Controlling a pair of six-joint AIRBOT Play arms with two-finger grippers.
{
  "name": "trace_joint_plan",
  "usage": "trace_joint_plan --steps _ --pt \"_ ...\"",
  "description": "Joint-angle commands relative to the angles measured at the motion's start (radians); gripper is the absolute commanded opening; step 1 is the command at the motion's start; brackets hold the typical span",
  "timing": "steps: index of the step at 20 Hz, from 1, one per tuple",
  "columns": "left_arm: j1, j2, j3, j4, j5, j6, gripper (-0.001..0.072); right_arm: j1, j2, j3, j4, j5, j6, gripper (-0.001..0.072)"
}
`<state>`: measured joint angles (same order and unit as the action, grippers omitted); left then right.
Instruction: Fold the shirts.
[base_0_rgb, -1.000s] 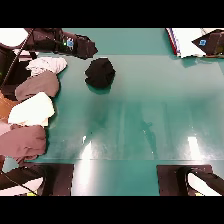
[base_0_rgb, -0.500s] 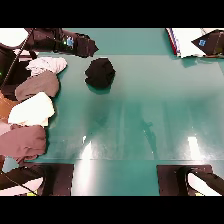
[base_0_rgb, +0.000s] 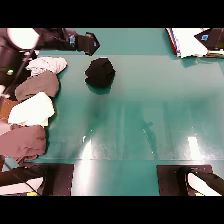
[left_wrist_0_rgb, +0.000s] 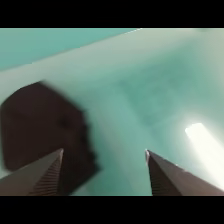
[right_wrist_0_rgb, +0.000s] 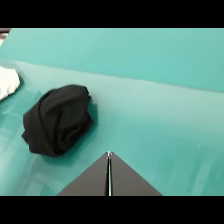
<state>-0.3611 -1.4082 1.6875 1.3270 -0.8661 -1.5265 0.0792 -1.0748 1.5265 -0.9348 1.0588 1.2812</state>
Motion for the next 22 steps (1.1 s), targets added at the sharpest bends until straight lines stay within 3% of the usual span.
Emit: trace_joint_plan --steps 1,8,9,11,16,19,22 --pt "0.037 -0.148 0.0 0.095 0.023 -0.071 0.0621 0.001 0.0 0.003 0.002 -0.026 0.001 0.0019" --pt "0.05 -0.44 0.005 -0.056 0.121 -0.07 0.0619 0.001 0.0 0.003 0.002 -0.008 0.001 0.0019" --pt "0.05 -0.441 0.007 -0.056 0.129 -0.071 0.0529 0.001 0.0 0.003 0.002 -0.007 0.001 0.0019" --pt "0.05 -0.44 0.051 -0.047 0.087 -0.07 0.0019 0.001 0.0 0.003 0.002 -0.008 0.001 0.0019" --pt "0.05 -0.397 0.32 0.066 -0.069 -0.064 0.002 0.0 0.0 0.032 0.001 -0.003 0.001 0.0019" --pt "0.05 -0.208 0.393 0.146 -0.051 -0.062 0.002 0.0 0.0 0.137 0.0 0.027 0.001 0.0019" --pt "0.043 0.01 0.392 0.159 -0.113 -0.034 0.002 0.0 0.0 0.252 -0.009 0.04 0.001 0.0019"
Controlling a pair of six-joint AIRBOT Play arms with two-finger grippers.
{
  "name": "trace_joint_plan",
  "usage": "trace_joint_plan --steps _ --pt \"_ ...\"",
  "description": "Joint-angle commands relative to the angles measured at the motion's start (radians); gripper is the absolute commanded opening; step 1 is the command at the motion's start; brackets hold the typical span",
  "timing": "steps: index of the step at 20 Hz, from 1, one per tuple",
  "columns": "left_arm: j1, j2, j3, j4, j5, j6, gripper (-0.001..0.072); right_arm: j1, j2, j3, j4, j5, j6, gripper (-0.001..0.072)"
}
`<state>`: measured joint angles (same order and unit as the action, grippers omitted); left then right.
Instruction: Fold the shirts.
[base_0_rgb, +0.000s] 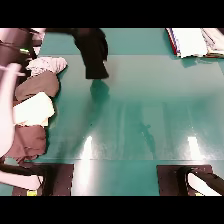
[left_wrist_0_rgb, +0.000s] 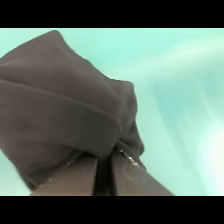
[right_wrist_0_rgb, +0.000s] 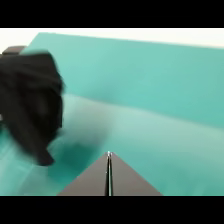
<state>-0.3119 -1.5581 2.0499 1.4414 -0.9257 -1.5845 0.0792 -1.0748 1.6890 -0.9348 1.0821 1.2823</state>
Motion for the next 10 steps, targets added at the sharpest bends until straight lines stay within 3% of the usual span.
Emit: trace_joint_plan --steps 1,4,9,10 --pt "-0.019 0.211 0.029 0.044 -0.086 0.04 0.002 0.0 0.0 0.121 -0.008 0.022 0.0 0.0019" --pt "-0.104 0.293 -0.021 0.044 -0.171 0.048 0.002 0.0 0.0 0.184 -0.008 0.023 0.0 0.0019" --pt "-0.31 0.229 -0.236 0.0 -0.24 0.049 0.0032 0.0 0.0 0.195 -0.008 0.081 0.0 0.0019" --pt "-0.341 0.205 -0.286 -0.022 -0.216 0.051 0.0264 0.0 0.0 0.188 -0.008 0.097 0.0 0.0019"
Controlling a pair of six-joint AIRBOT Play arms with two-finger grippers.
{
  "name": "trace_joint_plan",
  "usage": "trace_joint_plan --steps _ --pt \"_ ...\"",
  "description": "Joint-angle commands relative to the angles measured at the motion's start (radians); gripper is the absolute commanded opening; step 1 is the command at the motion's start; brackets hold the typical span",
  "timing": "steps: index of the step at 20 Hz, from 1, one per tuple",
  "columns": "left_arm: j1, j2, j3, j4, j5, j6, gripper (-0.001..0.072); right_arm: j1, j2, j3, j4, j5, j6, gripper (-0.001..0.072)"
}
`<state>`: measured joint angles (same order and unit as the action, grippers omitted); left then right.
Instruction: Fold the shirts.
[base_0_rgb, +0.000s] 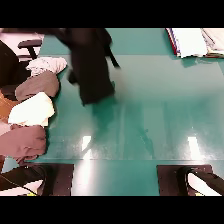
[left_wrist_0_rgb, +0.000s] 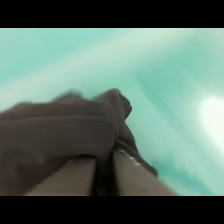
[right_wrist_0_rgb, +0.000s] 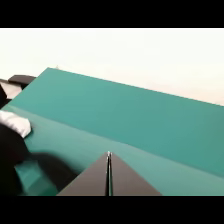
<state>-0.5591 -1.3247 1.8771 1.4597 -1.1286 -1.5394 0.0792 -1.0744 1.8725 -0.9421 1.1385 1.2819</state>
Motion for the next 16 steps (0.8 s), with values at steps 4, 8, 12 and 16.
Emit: trace_joint_plan --steps 4,8,12,16 --pt "-0.127 -0.126 -0.199 -0.037 0.113 0.003 0.0568 0.0 0.0 -0.024 0.0 0.087 0.001 0.0019" --pt "0.068 -0.132 -0.2 -0.023 0.117 0.0 0.0568 0.0 0.0 -0.023 0.0 0.13 0.001 0.0019" --pt "0.316 -0.198 -0.225 -0.14 0.01 -0.023 0.0568 0.001 -0.011 -0.023 0.001 0.157 0.001 0.004" --pt "0.421 -0.3 -0.348 -0.254 -0.012 0.004 0.0568 0.001 -0.058 -0.023 0.012 0.222 0.061 0.0266"
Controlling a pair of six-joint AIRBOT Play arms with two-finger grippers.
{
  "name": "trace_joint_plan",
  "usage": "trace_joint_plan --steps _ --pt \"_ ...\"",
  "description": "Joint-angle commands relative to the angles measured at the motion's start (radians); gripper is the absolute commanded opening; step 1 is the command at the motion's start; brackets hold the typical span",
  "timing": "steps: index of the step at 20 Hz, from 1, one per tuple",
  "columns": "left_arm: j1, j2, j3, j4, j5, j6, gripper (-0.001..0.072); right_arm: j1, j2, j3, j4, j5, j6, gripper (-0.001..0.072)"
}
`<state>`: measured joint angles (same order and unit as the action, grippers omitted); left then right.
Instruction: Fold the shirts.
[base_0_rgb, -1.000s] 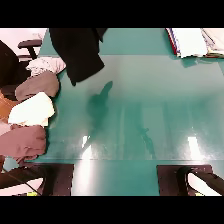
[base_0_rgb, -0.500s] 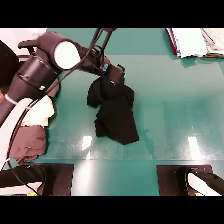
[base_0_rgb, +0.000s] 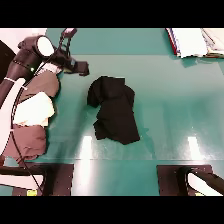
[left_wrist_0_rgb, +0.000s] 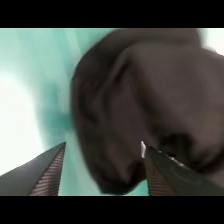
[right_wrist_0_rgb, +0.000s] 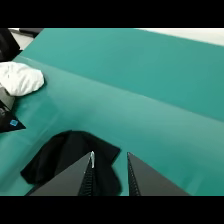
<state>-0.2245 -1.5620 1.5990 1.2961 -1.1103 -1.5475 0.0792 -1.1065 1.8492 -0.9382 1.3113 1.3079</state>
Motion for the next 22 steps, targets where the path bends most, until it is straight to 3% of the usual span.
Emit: trace_joint_plan --steps 1,5,6,7,13,14,15,16,19,22 --pt "0.087 -0.087 -0.099 -0.111 -0.021 0.026 0.0568 0.001 -0.042 0.0 0.011 0.064 0.035 0.0265" --pt "0.085 -0.142 -0.184 -0.195 0.057 0.075 0.0565 0.001 -0.084 0.0 0.031 0.069 0.035 0.0263" --pt "0.084 -0.144 -0.194 -0.204 0.076 0.084 0.0503 0.001 -0.09 0.0 0.031 0.069 0.035 0.0264" --pt "0.079 -0.146 -0.196 -0.205 0.089 0.089 0.0486 0.001 -0.093 0.0 0.031 0.069 0.035 0.0263" --pt "0.018 -0.187 -0.196 -0.22 0.108 0.089 0.0485 0.001 -0.092 0.0 0.031 0.054 0.035 0.0263" --pt "0.006 -0.187 -0.196 -0.22 0.116 0.089 0.0396 0.001 -0.092 0.0 0.031 0.055 0.035 0.0263" --pt "0.004 -0.186 -0.194 -0.221 0.122 0.089 0.0174 0.0 -0.092 0.0 0.03 0.061 0.035 0.0264" --pt "0.005 -0.185 -0.193 -0.237 0.122 0.089 0.0029 0.0 -0.092 0.0 0.025 0.074 0.035 0.0264" --pt "0.036 -0.176 -0.123 -0.214 0.048 0.089 0.0022 0.0 -0.092 -0.028 -0.054 0.177 0.047 0.0264" --pt "0.074 -0.139 -0.024 -0.177 0.008 0.091 0.0022 0.001 -0.079 -0.221 -0.175 0.294 0.114 0.0264"
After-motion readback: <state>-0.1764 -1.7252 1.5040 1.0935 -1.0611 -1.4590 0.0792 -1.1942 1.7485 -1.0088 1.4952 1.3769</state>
